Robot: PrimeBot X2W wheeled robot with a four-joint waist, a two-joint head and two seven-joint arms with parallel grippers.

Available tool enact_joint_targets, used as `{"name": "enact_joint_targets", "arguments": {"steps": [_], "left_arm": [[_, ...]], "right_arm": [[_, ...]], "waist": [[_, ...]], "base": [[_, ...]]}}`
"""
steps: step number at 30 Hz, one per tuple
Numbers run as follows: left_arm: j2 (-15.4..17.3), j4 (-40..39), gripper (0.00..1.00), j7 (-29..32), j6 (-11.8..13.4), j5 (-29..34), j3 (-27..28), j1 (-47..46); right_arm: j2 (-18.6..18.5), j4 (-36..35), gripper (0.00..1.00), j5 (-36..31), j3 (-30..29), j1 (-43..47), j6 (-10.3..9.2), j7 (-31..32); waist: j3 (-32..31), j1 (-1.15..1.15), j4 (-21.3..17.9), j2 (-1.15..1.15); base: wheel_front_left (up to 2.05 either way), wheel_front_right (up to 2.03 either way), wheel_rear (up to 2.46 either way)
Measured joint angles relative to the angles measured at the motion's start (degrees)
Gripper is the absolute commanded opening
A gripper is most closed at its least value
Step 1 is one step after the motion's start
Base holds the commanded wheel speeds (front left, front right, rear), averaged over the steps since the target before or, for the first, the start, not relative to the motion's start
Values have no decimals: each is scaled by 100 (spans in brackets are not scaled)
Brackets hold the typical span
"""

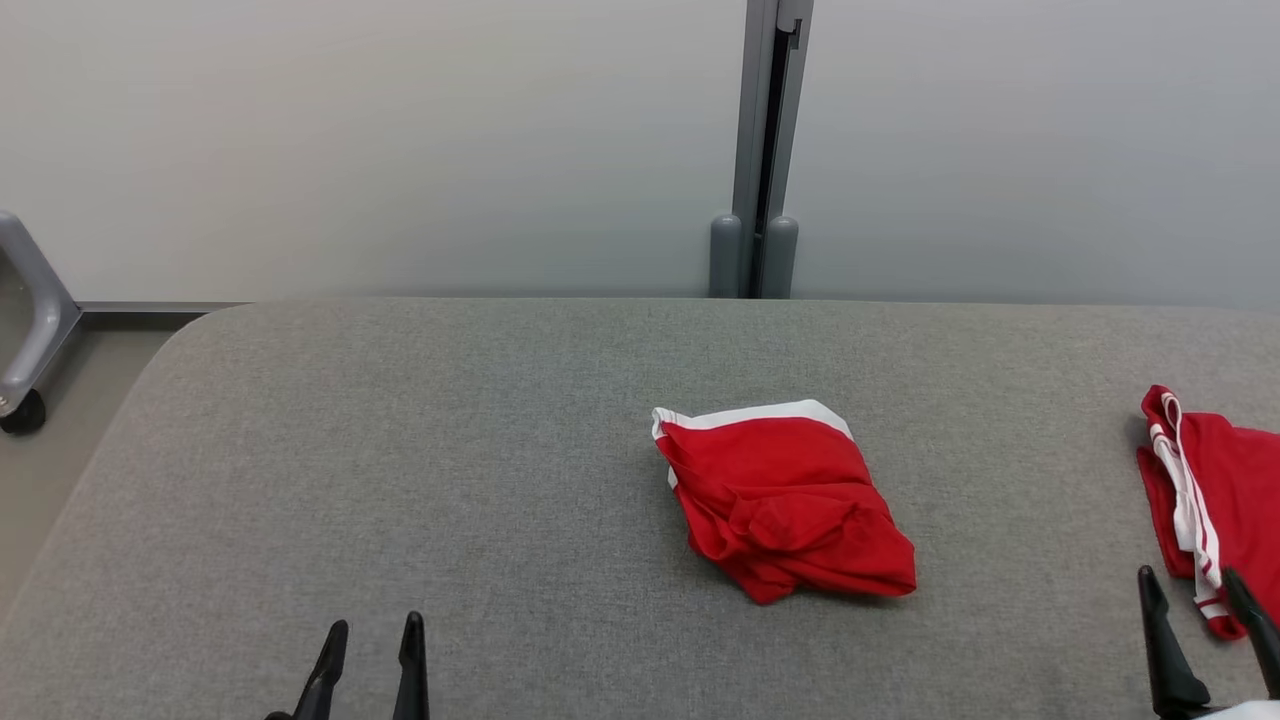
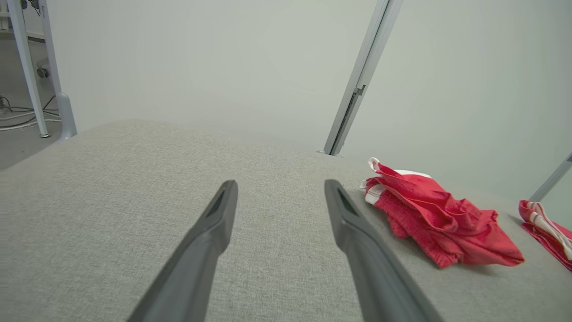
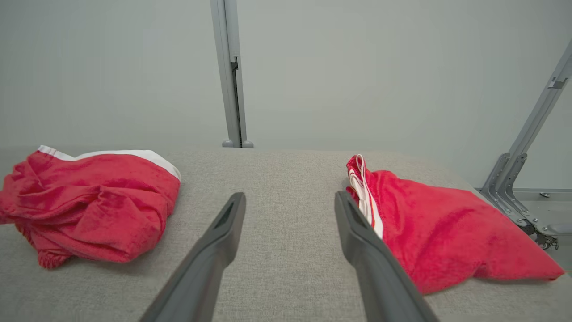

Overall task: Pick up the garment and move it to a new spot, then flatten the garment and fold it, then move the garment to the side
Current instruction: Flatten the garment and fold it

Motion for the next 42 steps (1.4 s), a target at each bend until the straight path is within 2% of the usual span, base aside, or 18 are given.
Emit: {"name": "enact_joint_targets", "arguments": {"steps": [4, 8, 17, 34, 38, 39, 40, 41, 42], "left_arm": [[-1, -22, 100, 0, -37, 31, 169, 69], [-1, -14, 100, 0, -85, 83, 210, 68], [-2, 52, 100, 0, -170, 146, 213, 33], [-2, 75, 100, 0, -180, 238, 253, 35], [-1, 41, 100, 0, -185, 241, 280, 19], [1, 42, 100, 0, -196, 260, 274, -10], [0, 41, 100, 0, -215, 285, 258, -60], [-1, 27, 100, 0, -227, 285, 237, -114], [-2, 5, 100, 0, -229, 285, 218, -176]], "right_arm": [[214, -186, 100, -305, -488, 218, 0, -21], [421, -216, 100, -392, -615, 354, 0, -23], [494, -292, 100, -447, -649, 319, 0, -23], [510, -319, 100, -448, -687, 291, 0, -23], [471, -463, 100, -370, -560, 20, 0, -24], [435, -493, 50, -323, -474, -118, 0, -24], [388, -497, 17, -276, -402, -269, 0, -24], [309, -464, 0, -253, -269, -427, 0, -25], [213, -414, 0, -254, -113, -605, 0, -25]], "waist": [[21, 0, -7, 0], [47, 0, -19, 0], [76, 0, 0, 0], [104, 0, 89, 0], [211, 0, 96, 0], [259, 0, 99, 0], [311, 0, 105, 0], [366, 0, 113, 0], [437, 0, 124, 0]], "base": [[0, 0, 0], [0, 0, 0], [0, 0, 0], [0, 0, 0], [0, 0, 0], [0, 0, 0], [0, 0, 0], [0, 0, 0], [0, 0, 0]]}}
